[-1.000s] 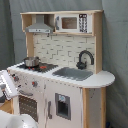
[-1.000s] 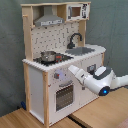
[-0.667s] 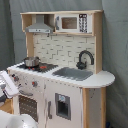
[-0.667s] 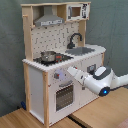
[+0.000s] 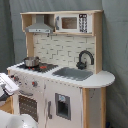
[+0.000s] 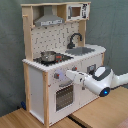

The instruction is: Play with the kitchen

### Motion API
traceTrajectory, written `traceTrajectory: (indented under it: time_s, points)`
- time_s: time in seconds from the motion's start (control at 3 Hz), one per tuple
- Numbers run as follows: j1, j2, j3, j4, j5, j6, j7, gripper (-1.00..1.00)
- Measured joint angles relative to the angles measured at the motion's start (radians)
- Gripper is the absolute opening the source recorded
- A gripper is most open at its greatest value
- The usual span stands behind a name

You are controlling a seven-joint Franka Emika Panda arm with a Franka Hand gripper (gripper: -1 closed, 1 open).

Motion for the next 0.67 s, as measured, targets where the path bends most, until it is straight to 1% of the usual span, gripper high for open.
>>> traceTrajectory:
  time_s: [0.33,0.67]
  points:
    - [-0.015,0.0,0.007,0.011,-0.024,0.033,-0.097,1.0]
    - [-0.054,-0.001,0.031,0.043,-0.041,0.083,-0.185,1.0]
